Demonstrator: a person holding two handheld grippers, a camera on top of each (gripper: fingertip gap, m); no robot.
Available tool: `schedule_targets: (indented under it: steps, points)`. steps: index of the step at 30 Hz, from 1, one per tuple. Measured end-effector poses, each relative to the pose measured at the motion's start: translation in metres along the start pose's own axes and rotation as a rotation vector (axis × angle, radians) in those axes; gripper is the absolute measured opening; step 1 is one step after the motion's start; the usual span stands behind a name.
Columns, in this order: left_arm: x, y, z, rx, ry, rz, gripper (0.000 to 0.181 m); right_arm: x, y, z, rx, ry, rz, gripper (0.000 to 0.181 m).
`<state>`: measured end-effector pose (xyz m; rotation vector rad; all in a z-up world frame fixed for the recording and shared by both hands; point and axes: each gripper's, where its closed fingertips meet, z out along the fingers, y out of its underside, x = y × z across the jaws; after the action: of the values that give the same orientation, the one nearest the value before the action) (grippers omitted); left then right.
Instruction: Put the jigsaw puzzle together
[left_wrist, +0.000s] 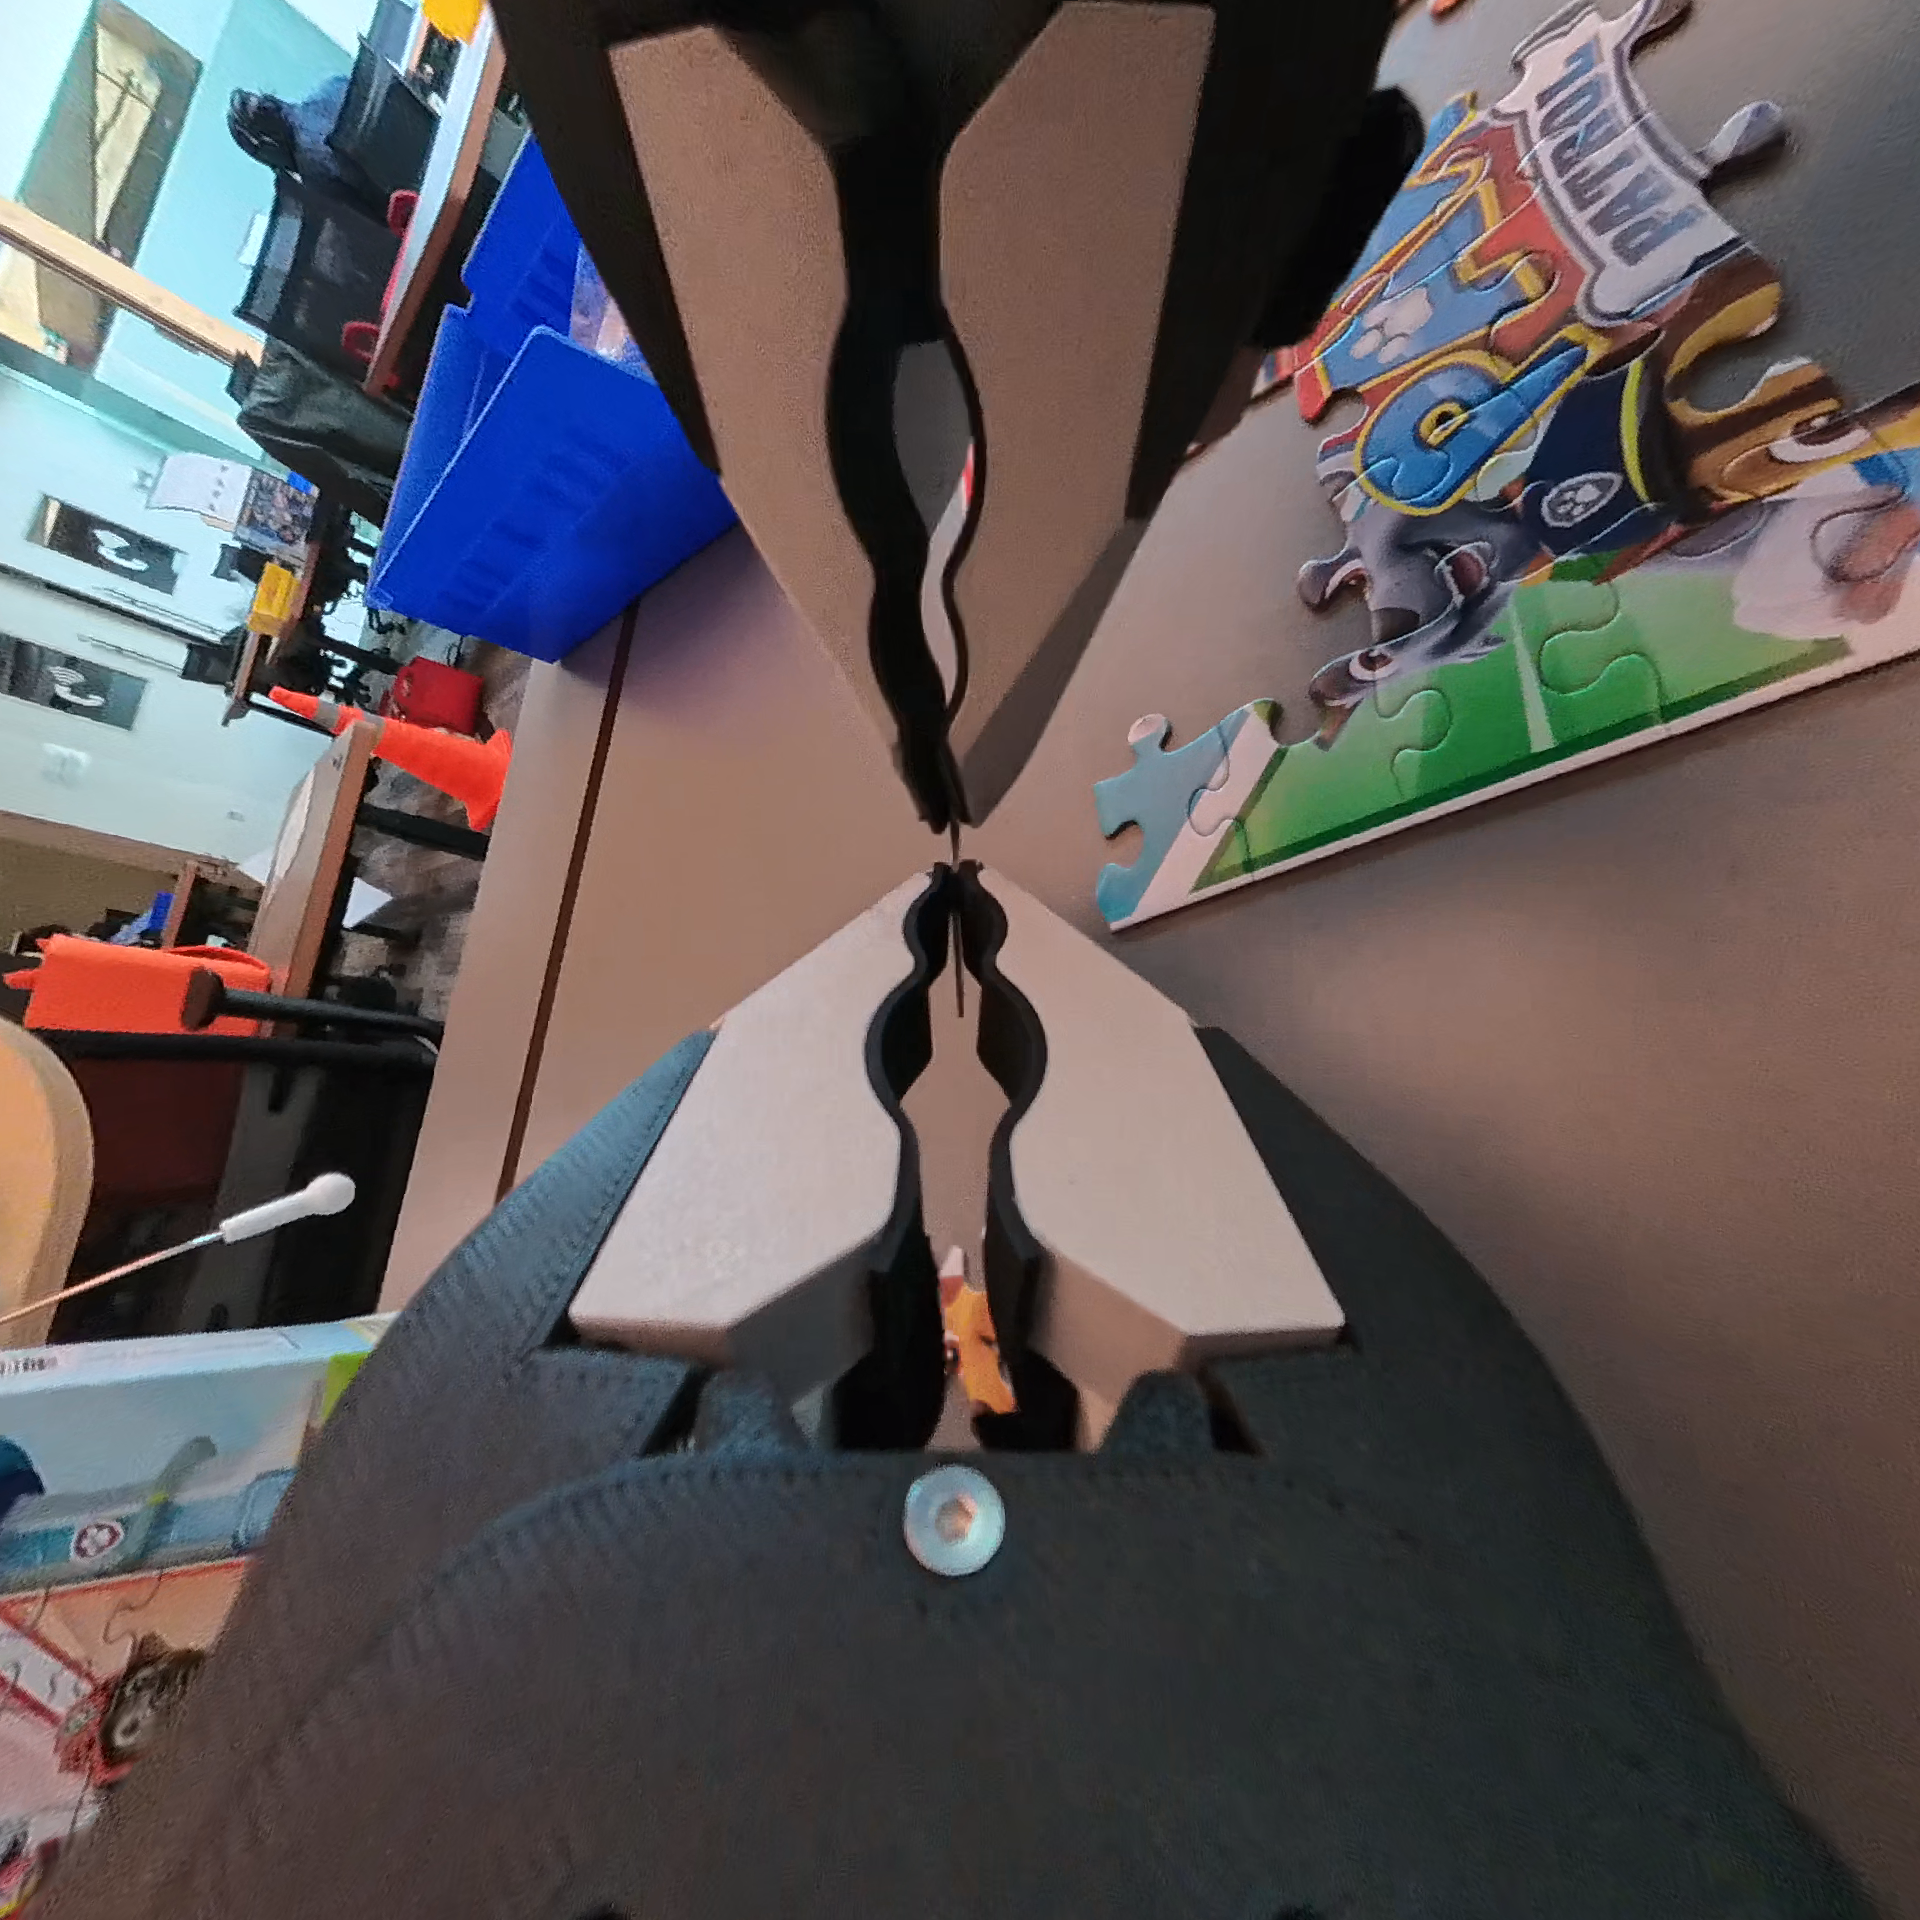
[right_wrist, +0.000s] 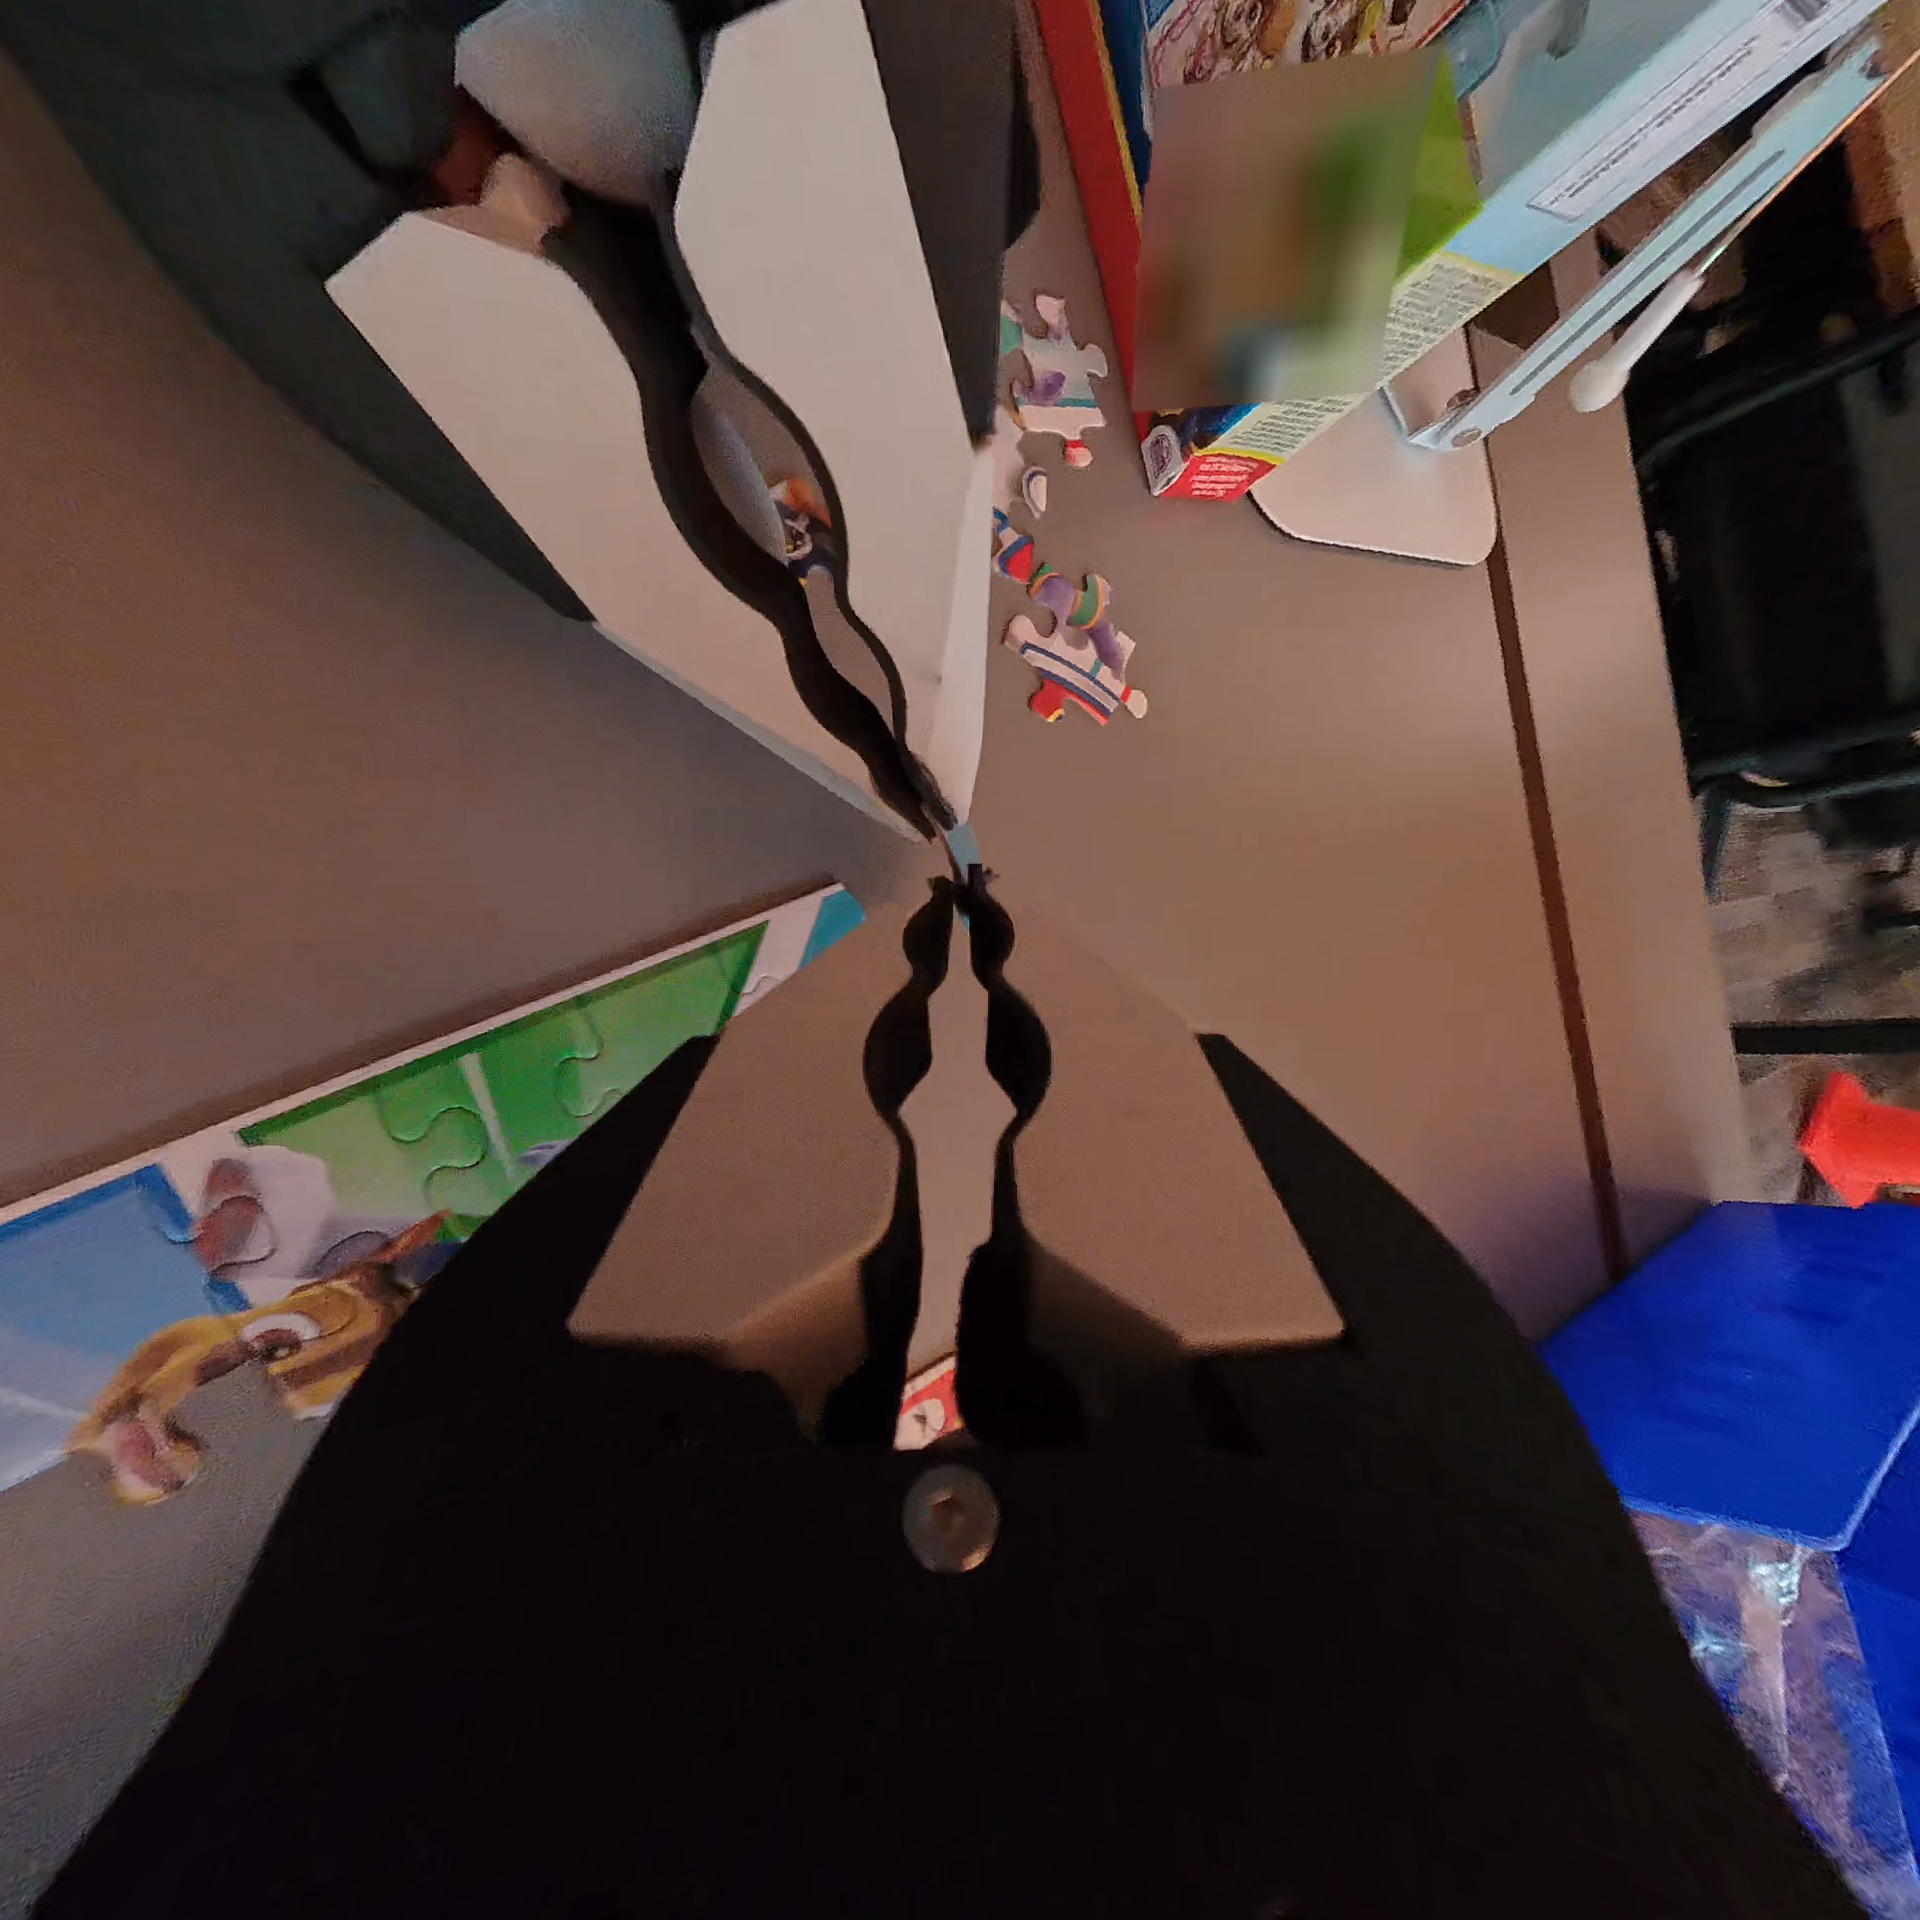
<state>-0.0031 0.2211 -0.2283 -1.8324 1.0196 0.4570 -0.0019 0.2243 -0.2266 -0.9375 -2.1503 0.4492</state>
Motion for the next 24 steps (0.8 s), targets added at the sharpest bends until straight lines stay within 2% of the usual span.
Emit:
schedule_targets:
  steps: [4,9,14,20,24]
  points:
    - [0.001,0.001,0.01,0.021,0.047,-0.025,0.0,0.004,0.008,0.004,-0.033,-0.008,0.001,0.0]
    - [0.01,0.017,0.023,-0.073,0.145,-0.018,0.002,-0.003,0.024,0.014,-0.176,-0.02,0.036,0.0]
    - [0.02,0.027,0.021,-0.081,0.262,-0.102,0.009,-0.01,0.03,0.017,-0.245,-0.014,0.044,0.001]
    - [0.024,0.032,0.024,-0.104,0.303,-0.157,0.012,-0.018,0.037,0.023,-0.243,-0.028,0.127,0.002]
    - [0.023,0.031,0.025,-0.094,0.322,-0.184,0.014,-0.02,0.037,0.024,-0.214,-0.08,0.263,0.004]
